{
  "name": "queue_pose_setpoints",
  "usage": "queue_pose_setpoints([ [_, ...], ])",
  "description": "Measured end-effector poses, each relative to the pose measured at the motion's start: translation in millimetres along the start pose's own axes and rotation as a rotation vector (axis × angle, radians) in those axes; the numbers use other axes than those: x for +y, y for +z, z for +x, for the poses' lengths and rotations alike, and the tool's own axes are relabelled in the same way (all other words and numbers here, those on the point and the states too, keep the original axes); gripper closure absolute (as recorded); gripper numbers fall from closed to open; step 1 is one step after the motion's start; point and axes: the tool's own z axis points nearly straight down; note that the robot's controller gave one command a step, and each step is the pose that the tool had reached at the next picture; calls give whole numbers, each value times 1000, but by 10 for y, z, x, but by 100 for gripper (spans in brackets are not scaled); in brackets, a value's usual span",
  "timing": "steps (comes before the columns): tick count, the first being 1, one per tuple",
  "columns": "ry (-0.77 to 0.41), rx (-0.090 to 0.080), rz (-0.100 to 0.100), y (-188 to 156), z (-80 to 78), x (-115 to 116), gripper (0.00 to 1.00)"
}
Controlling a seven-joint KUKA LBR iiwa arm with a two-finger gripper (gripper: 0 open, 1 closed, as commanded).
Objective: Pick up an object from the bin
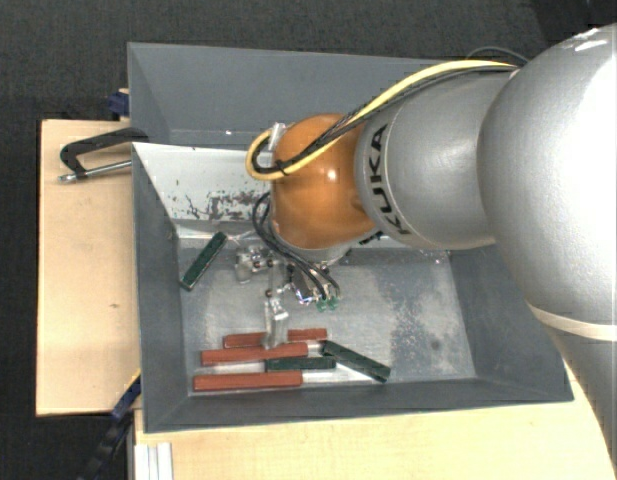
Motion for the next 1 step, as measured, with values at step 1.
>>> queue_pose_setpoints([
  [1,-50,-9,0,-248,111,-8,0],
])
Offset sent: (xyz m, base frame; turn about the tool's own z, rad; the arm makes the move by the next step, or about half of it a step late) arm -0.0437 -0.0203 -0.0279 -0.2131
